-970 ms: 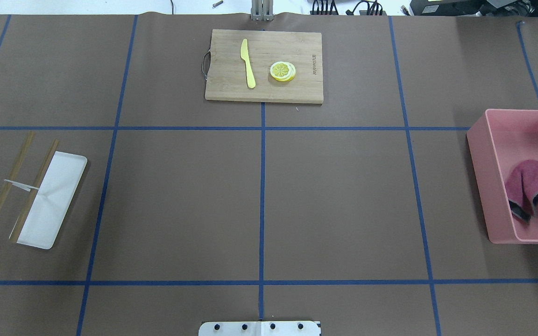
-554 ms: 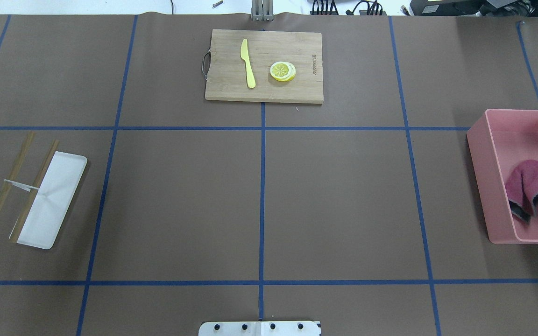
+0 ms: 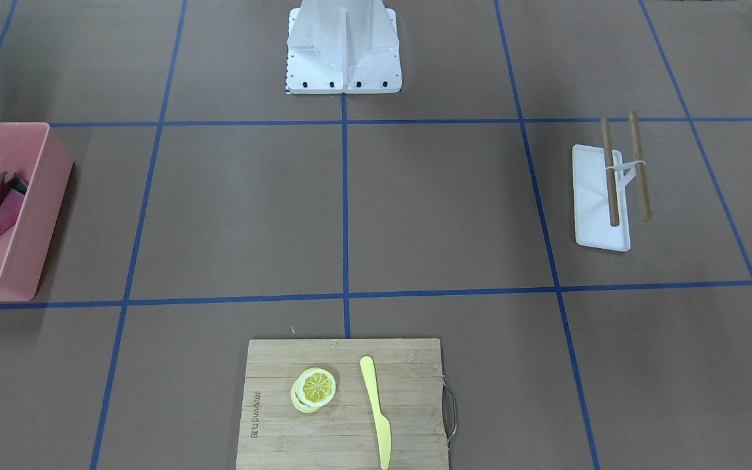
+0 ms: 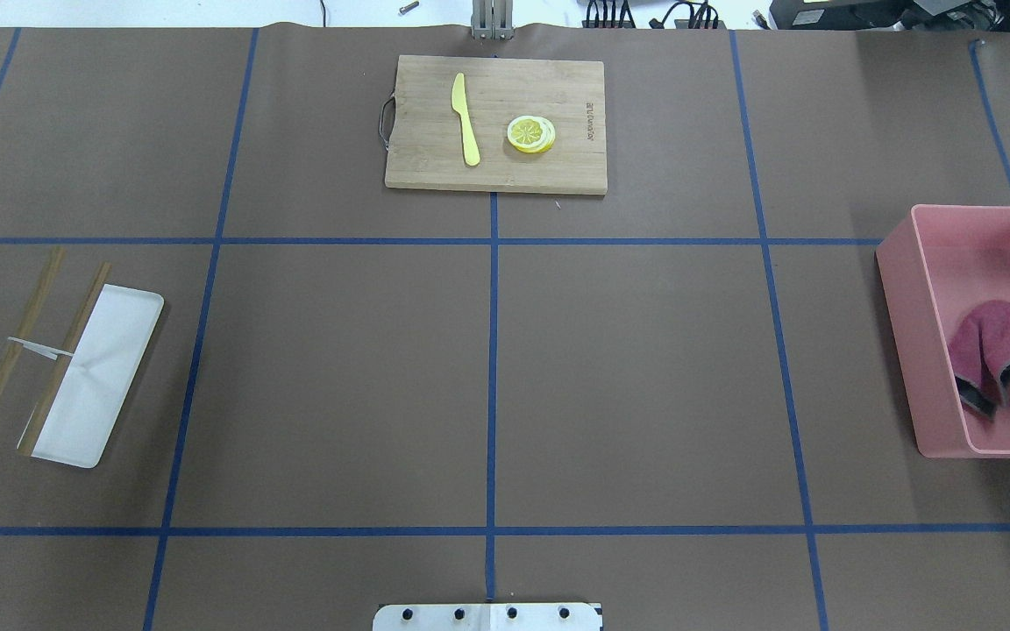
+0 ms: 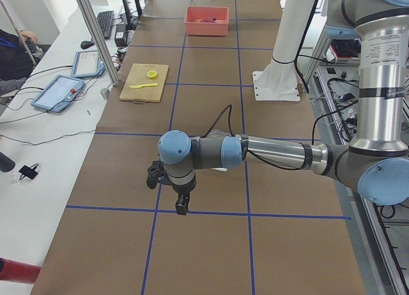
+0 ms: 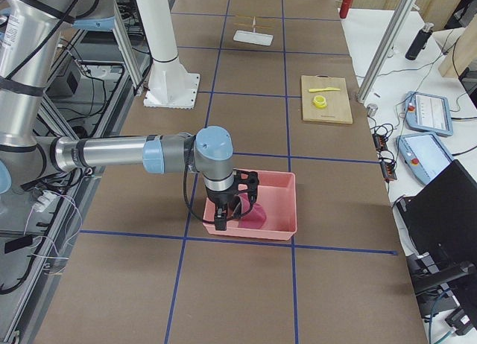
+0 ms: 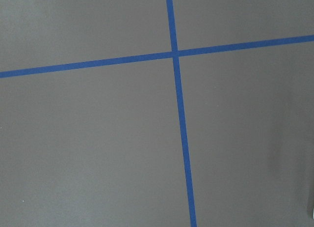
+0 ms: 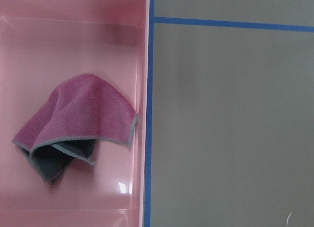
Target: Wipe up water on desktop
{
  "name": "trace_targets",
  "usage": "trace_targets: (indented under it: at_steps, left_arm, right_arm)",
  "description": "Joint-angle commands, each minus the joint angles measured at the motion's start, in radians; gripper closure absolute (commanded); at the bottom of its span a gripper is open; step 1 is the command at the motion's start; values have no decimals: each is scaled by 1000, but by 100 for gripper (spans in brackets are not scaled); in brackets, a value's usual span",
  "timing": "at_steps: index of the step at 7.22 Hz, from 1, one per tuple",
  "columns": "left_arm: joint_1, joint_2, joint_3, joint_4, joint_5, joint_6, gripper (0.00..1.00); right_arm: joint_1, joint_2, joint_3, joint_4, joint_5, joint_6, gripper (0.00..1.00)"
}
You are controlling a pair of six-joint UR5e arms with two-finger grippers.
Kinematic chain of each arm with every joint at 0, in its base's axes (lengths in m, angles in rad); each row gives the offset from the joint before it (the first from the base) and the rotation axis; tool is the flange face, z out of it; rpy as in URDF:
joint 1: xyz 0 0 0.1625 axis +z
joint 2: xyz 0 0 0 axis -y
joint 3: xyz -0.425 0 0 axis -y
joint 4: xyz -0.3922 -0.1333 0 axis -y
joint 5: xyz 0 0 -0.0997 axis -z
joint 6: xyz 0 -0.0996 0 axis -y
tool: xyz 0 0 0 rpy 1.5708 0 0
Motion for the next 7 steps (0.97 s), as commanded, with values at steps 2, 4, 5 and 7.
trace_targets:
  at_steps: [2, 4, 5, 7]
  left_arm:
    - [0, 0, 3, -2, 0, 0, 1]
    - [0, 0, 3, -2, 2, 0, 1]
    - [0, 0, 3, -2, 2, 0, 1]
    - [0, 0, 3, -2, 2, -1, 1]
  right_arm:
    - [0, 1, 7, 1, 1, 0, 0]
    - [0, 3, 7, 1, 1, 0, 0]
    - [0, 3, 7, 1, 7, 0, 0]
    - [0, 3, 7, 1, 10, 0, 0]
